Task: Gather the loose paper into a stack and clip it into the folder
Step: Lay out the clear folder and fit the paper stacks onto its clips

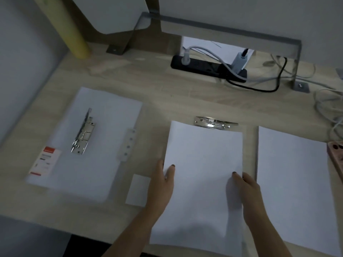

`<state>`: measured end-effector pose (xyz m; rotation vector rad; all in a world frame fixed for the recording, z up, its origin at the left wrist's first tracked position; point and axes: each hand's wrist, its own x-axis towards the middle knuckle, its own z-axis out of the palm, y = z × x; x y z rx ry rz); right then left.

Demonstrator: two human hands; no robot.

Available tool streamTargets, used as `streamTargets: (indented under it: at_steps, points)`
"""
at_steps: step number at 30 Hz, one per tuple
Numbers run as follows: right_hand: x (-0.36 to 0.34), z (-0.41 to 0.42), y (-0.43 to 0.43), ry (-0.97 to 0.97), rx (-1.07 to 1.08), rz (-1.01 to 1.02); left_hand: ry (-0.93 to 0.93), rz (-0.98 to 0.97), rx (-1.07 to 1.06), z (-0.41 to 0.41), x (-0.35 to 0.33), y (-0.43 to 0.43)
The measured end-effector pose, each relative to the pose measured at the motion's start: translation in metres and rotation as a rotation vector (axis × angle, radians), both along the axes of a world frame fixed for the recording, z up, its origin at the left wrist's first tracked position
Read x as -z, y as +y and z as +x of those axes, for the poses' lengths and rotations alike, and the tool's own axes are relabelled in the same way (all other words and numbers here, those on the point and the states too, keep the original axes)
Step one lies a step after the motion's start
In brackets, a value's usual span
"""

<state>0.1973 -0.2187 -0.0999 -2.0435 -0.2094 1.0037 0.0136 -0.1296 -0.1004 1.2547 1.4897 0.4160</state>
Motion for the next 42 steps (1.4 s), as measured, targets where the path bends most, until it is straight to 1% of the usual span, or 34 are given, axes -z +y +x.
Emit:
streamTargets:
  at_steps: [2,4,9,13,19,22,27,32,42]
  points:
    - [0.004,-0.003,0.007,-0.008,-0.009,-0.015,0.148,0.006,0.058,-0.002,0.004,0.01]
    - [0.006,-0.004,0.009,-0.003,0.005,-0.019,0.251,0.05,0.101,-0.002,0.003,0.019]
    - [0.009,-0.002,0.01,0.044,0.079,-0.007,0.386,0.225,0.226,-0.002,0.008,0.037]
    - [0.009,0.0,0.011,0.062,0.126,0.018,0.382,0.412,0.227,0.001,0.021,0.04]
    - [0.01,0.003,0.012,0.024,0.134,0.014,0.431,0.536,0.195,0.008,0.036,0.043]
    - [0.008,0.005,0.018,-0.026,0.115,0.018,0.458,0.542,0.164,0.01,0.039,0.043]
    - [0.009,0.006,0.027,-0.163,0.04,-0.009,0.422,0.498,0.126,0.015,0.039,0.045]
    - [0.011,0.008,0.03,-0.26,0.001,-0.061,0.432,0.505,0.122,0.014,0.038,0.045]
    - [0.013,0.01,0.028,-0.257,-0.028,-0.098,0.497,0.589,0.153,0.012,0.044,0.045]
